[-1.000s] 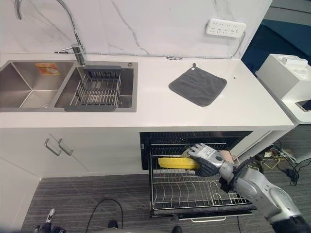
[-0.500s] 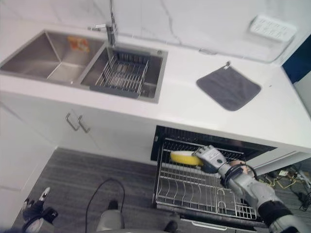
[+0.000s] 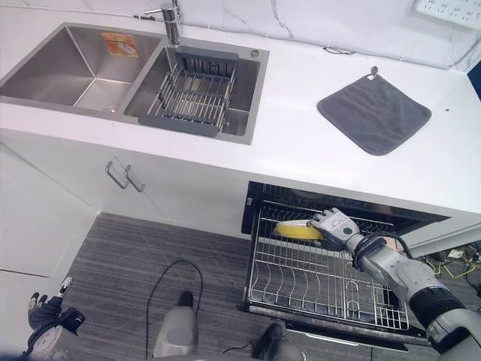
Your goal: Place the dishes in the dishwasher.
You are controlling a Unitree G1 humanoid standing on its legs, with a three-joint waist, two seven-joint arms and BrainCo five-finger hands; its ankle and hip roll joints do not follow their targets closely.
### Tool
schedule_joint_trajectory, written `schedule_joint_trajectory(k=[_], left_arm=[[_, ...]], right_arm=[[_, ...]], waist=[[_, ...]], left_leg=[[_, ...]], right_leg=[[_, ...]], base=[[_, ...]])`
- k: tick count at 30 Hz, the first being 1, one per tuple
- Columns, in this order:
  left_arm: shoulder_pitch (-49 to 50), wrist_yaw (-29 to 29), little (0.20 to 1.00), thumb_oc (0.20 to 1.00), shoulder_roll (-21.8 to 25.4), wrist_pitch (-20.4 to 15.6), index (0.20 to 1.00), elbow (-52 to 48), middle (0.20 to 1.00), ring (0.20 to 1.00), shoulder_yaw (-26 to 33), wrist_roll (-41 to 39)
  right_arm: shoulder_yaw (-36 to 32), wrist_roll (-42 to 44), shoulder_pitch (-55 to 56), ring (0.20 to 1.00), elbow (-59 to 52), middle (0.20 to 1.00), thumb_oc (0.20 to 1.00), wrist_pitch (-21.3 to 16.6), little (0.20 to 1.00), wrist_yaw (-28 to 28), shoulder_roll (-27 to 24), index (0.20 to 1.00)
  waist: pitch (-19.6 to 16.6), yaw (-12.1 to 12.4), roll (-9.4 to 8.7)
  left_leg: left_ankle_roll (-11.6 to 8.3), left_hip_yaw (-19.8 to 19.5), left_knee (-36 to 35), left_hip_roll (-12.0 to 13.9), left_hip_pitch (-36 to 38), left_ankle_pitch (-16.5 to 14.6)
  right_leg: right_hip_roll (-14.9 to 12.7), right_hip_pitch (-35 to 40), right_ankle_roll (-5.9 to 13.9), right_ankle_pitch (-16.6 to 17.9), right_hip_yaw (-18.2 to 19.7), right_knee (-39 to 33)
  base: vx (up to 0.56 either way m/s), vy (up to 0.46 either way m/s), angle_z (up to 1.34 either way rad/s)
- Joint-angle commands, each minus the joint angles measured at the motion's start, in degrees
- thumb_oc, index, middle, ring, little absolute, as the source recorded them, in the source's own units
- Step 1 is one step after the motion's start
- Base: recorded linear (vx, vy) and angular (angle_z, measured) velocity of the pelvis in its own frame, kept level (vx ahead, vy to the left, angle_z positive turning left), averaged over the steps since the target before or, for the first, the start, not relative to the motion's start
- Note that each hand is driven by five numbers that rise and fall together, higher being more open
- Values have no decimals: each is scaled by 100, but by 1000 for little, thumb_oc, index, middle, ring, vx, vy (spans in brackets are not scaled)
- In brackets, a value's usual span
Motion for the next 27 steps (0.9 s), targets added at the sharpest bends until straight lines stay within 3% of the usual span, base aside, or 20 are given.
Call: schedule_joint_trajectory(k=[1, 3, 7, 19, 22, 27], left_arm=[[47, 142, 1000, 1000, 494, -280, 1000, -350, 1000, 1000, 28, -19], [-230, 7, 1000, 1000, 903, -368, 1000, -454, 1000, 1000, 76, -163], [-407, 100, 1000, 1000, 909, -507, 1000, -676, 1000, 1000, -84, -374], [-804, 21, 1000, 1000, 1165, -492, 1000, -658, 1000, 1000, -313, -660], [-863, -70, 1000, 1000, 1192, -514, 1000, -612, 1000, 1000, -355, -776], [-866, -410, 1000, 1000, 1249, -613, 1000, -705, 1000, 1000, -359, -787]], right_arm=[[35, 350, -415, 200, -123, 200, 200, 48, 200, -112, -285, 200], [231, 581, -692, 200, 102, 200, 200, 207, 200, -211, -260, 200], [396, 926, -1040, 200, 407, 200, 200, 333, 200, -45, -189, 200], [968, 896, -2186, 200, 1327, 200, 200, 764, 200, -503, -140, 200], [989, 1160, -2567, 200, 1633, 200, 200, 1311, 200, -517, -191, 200], [1022, 1156, -2862, 200, 2119, 200, 200, 1585, 200, -285, -197, 200]], waist=[[-78, 108, -96], [154, 158, -186], [326, 130, -74], [544, 177, 134], [571, 197, 186], [583, 276, 179]], left_leg=[[-224, -288, 743, 253, -484, -94], [-187, -378, 985, 279, -831, -181], [-178, -408, 1039, 287, -1097, -154], [-171, -528, 1277, 262, -1733, -264], [-168, -553, 1337, 256, -1958, -282], [-145, -613, 1280, 205, -2118, -276]], right_leg=[[-421, 191, 300, 61, 259, 22], [-558, -171, 333, 56, 281, 322], [-666, -503, 361, 82, 359, 448], [-1000, -1495, 445, 16, 591, 1025], [-1114, -1862, 462, 4, 656, 1244], [-1180, -2169, 484, 4, 712, 1376]], base=[[-105, -115, -1], [-226, -190, -2], [-177, 13, 3], [-76, 17, 2], [-64, 23, 4], [-31, -5, 6]])
